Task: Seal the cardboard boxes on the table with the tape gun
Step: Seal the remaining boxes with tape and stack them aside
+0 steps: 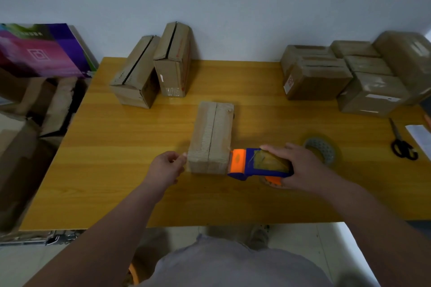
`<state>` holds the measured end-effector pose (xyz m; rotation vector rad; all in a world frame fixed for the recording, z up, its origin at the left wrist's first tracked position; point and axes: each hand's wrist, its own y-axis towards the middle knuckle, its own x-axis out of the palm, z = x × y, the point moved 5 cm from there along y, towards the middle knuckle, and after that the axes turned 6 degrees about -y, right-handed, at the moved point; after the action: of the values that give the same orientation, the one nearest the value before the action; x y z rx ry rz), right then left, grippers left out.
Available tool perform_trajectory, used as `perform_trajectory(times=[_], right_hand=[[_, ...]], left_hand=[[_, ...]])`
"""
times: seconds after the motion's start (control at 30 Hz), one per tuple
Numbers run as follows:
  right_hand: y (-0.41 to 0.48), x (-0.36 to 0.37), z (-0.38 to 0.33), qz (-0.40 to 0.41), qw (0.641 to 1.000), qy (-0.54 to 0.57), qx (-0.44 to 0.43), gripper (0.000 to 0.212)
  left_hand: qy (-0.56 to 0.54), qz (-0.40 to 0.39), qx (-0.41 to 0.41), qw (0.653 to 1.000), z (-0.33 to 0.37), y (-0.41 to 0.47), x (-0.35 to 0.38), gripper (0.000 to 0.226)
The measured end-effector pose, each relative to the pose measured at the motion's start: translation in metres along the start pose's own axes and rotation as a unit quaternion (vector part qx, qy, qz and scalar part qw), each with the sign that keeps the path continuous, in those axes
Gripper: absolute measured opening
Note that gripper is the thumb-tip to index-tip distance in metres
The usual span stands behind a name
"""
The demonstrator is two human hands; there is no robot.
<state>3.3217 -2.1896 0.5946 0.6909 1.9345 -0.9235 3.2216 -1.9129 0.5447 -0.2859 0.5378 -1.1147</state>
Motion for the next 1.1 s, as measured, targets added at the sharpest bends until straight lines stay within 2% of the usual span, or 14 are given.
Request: perform_trajectory(times=[0.13,0.23,0.27,0.33,0.43,0.5,0.63,0.7,0.73,0.8,0.87,1.0,1.1], right_hand=[[-0.001,-0.002,-0.002,-0.001,1.000,0.002,0.003,0.086],[-0.001,0.000,-0.002,-0.002,1.000,-0.004,0.012,0.088],[-0.001,0.001,-0.002,0.000,1.000,0.004,0.012,0.088],[0.000,0.004,-0.003,0.001,1.000,0.021,0.013,0.089],[0.000,0.007,-0.004,0.002,1.000,0.025,0.015,0.089],[0.000,0.008,-0.004,0.003,0.999,0.026,0.020,0.089],[-0.002,0.009,-0.004,0.003,0.999,0.030,0.026,0.089],[-0.002,0.009,-0.007,0.008,0.999,0.026,0.020,0.089],[-0.002,0.009,-0.008,0.009,0.999,0.024,0.019,0.089],[-0.001,0.009,-0.011,0.010,1.000,0.020,0.021,0.089],[-0.002,0.010,-0.013,0.008,0.999,0.025,0.021,0.088],[-0.005,0.011,-0.014,0.004,0.999,0.022,0.028,0.088],[-0.007,0.010,-0.016,0.011,0.999,0.033,0.026,0.087]], left_hand=[[0.081,0.012,-0.004,0.997,0.004,0.006,-0.002,0.028],[0.159,0.079,0.037,0.983,0.009,0.003,-0.011,0.027],[0.152,0.109,0.065,0.980,0.013,-0.001,-0.013,0.024],[0.056,0.133,0.097,0.985,0.015,-0.010,-0.012,0.020],[-0.123,0.058,0.061,0.989,0.007,-0.020,0.003,0.023],[-0.155,0.005,0.020,0.988,-0.002,-0.022,0.010,0.032],[-0.096,-0.045,-0.021,0.994,-0.003,-0.021,0.010,0.049],[0.021,-0.041,0.047,0.998,0.008,-0.027,0.008,0.055],[0.119,-0.031,0.107,0.987,0.015,-0.031,0.009,0.059],[0.310,-0.027,0.197,0.930,0.022,-0.038,0.019,0.066],[0.439,-0.036,0.217,0.871,0.020,-0.040,0.030,0.072],[0.544,-0.081,0.266,0.791,0.021,-0.045,0.050,0.077],[0.571,-0.113,0.314,0.750,0.025,-0.043,0.057,0.080]])
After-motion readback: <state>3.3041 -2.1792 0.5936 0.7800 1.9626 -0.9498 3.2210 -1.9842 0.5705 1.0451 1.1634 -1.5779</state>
